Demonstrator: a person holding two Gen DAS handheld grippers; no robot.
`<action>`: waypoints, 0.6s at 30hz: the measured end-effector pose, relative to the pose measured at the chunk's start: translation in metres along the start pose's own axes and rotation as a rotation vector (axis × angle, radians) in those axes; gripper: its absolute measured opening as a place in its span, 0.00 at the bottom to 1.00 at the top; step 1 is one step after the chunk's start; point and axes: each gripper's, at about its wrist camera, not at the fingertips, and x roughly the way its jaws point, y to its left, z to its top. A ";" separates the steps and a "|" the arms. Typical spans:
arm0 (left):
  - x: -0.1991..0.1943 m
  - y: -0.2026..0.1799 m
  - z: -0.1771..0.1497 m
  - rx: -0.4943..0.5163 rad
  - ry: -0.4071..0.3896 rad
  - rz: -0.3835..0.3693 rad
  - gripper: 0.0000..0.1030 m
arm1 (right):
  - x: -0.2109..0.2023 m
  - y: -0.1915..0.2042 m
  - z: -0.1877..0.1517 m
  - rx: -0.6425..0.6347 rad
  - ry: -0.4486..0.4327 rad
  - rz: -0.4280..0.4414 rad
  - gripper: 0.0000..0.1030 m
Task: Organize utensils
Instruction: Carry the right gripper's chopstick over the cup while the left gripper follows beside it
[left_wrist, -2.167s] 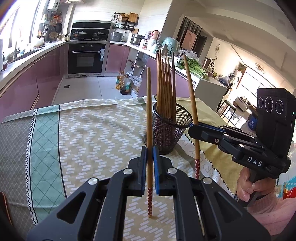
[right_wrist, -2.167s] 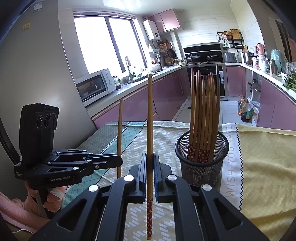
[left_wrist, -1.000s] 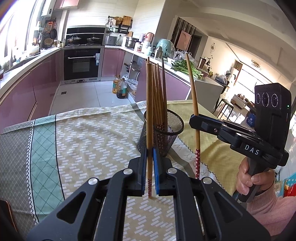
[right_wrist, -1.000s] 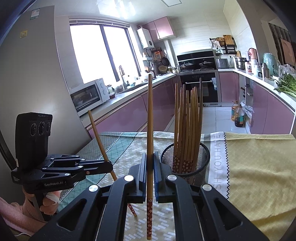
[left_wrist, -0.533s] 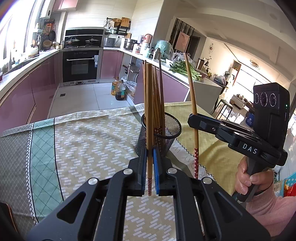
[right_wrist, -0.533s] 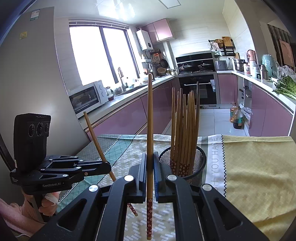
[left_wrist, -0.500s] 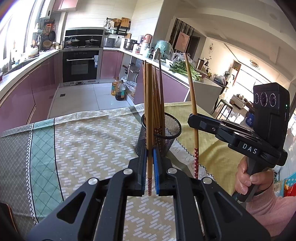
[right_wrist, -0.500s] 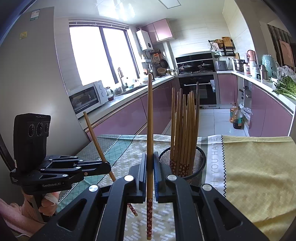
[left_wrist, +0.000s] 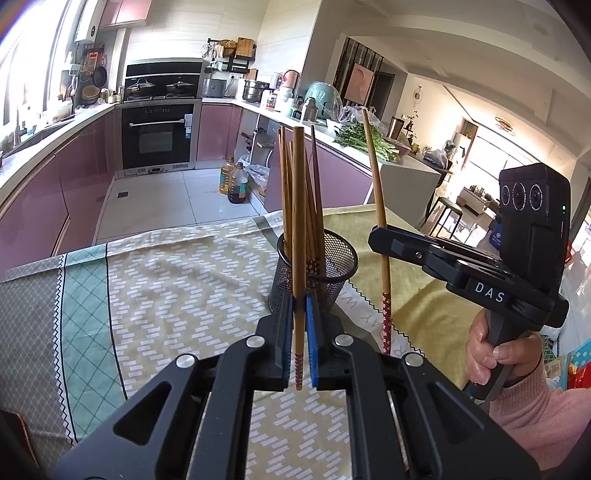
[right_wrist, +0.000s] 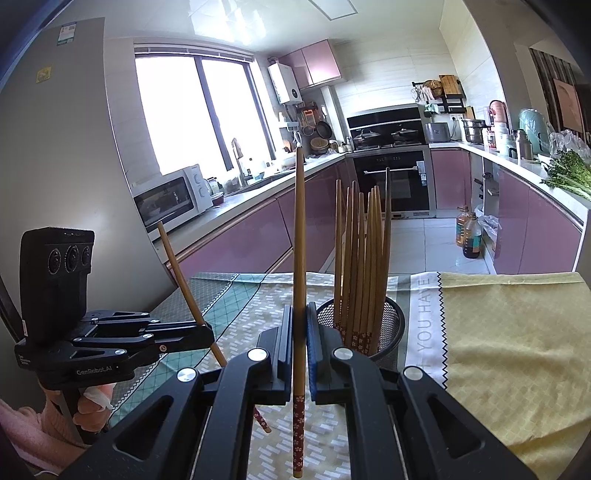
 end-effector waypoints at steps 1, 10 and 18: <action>-0.001 0.000 0.000 -0.001 0.000 -0.003 0.07 | 0.001 0.000 0.000 -0.001 0.000 -0.001 0.06; -0.002 -0.005 0.007 0.014 -0.002 -0.004 0.07 | 0.001 -0.004 0.001 0.007 -0.008 0.001 0.06; -0.006 -0.008 0.011 0.024 -0.009 -0.007 0.07 | 0.001 -0.004 0.005 0.006 -0.013 0.001 0.06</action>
